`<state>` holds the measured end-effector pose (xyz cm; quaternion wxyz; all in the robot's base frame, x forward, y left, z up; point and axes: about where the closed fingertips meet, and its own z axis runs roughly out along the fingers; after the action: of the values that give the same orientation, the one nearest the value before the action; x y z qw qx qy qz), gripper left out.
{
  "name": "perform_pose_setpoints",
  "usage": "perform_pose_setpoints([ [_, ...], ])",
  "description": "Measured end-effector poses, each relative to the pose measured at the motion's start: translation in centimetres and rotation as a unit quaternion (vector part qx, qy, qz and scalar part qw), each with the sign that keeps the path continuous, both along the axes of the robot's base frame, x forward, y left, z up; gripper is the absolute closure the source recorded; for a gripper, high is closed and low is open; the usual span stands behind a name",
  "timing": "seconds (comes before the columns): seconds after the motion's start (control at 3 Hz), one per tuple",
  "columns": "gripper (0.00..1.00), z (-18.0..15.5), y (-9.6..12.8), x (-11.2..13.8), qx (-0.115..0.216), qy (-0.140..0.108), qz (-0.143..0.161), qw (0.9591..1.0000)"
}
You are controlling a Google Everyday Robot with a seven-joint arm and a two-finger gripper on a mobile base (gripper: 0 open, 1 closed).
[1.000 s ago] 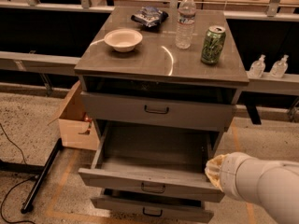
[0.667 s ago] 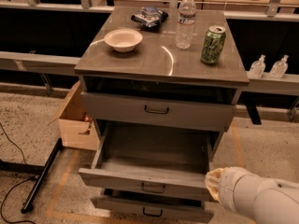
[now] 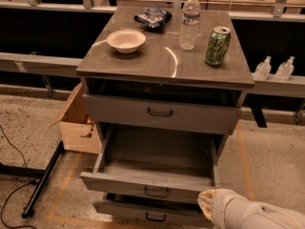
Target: Close middle drawer
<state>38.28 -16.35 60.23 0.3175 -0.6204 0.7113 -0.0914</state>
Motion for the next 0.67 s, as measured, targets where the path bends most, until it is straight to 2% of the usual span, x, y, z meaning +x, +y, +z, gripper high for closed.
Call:
perform_pose_setpoints([
  [0.33, 1.0, -4.6, -0.5, -0.1, 0.0, 0.003, 0.005, 1.0],
  [0.67, 1.0, -5.0, 0.1, 1.6, 0.0, -0.021, 0.006, 0.9998],
])
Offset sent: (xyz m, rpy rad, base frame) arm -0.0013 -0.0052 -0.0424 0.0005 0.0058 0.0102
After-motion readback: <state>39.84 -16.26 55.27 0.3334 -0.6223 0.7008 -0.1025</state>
